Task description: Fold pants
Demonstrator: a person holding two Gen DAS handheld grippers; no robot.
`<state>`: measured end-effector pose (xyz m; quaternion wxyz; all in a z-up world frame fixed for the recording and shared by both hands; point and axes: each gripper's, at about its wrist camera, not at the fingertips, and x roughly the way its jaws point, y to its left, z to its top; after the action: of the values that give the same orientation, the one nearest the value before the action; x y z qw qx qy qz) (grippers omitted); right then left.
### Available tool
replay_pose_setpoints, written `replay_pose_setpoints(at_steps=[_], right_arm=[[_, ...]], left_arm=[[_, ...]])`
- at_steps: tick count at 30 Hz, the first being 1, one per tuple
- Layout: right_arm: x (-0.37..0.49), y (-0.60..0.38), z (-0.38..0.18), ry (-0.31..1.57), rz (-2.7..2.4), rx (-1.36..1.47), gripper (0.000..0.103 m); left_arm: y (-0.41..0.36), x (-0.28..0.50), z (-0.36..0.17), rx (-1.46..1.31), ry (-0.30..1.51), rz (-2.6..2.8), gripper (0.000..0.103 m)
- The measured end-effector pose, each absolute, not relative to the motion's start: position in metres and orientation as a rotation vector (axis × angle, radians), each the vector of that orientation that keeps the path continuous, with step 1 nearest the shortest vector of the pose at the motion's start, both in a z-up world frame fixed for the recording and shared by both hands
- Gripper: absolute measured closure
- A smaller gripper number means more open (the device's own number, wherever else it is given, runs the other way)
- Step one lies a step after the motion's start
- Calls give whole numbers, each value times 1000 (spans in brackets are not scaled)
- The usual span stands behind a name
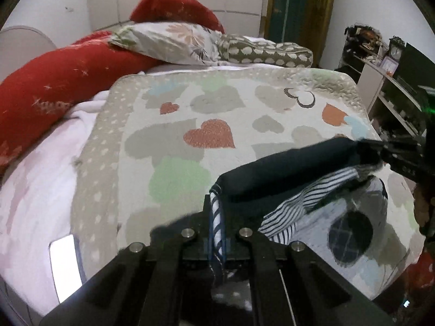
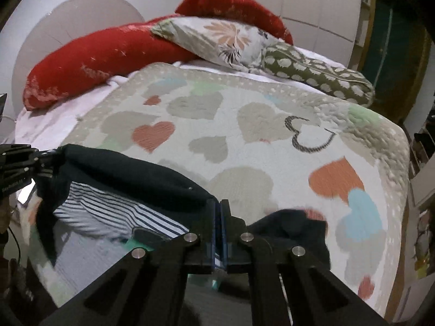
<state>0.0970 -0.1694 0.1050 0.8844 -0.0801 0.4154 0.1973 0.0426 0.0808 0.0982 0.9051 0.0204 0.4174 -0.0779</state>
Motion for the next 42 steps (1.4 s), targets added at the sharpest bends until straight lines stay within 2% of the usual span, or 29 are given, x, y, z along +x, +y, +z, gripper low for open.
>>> replay_pose_setpoints(at_steps=[7, 11, 14, 18, 19, 20, 22, 23, 25, 29, 31, 32, 33, 34, 35, 42], right_arm=[[0, -180, 70, 895, 445, -39, 100], [-29, -188, 38, 961, 426, 15, 99], [-44, -204, 34, 970, 391, 78, 98], [-56, -242, 53, 913, 310, 167, 94], [-55, -252, 58, 895, 282, 188, 84], [-54, -263, 63, 875, 250, 214, 64], [-48, -281, 70, 840, 200, 270, 41], [-43, -287, 71, 823, 188, 298, 36], [-27, -291, 65, 836, 166, 320, 33], [3, -288, 40, 898, 126, 382, 33], [2, -279, 41, 849, 136, 381, 33], [2, -272, 43, 830, 145, 361, 37], [2, -265, 42, 836, 165, 334, 44], [5, -257, 40, 864, 196, 313, 81], [10, -251, 35, 909, 238, 311, 96], [-6, -282, 46, 877, 81, 332, 98]], left_arm=[[75, -22, 60, 62, 872, -113, 99], [68, -43, 30, 154, 920, -72, 94], [70, -60, 31, 192, 900, -69, 93], [95, -75, 51, 132, 863, -66, 82], [100, -78, 56, 113, 852, -62, 81], [108, -82, 63, 84, 832, -53, 79], [119, -85, 72, 36, 808, -42, 75], [125, -86, 77, 2, 795, -36, 74], [133, -83, 82, -43, 785, -30, 74], [142, -76, 87, -97, 782, 0, 74], [142, -74, 87, -107, 782, -3, 73], [141, -73, 87, -106, 782, 0, 72], [140, -71, 86, -104, 783, 7, 71], [140, -69, 85, -105, 786, 11, 71], [141, -67, 84, -114, 790, 17, 71], [153, -50, 74, -193, 839, 77, 70]])
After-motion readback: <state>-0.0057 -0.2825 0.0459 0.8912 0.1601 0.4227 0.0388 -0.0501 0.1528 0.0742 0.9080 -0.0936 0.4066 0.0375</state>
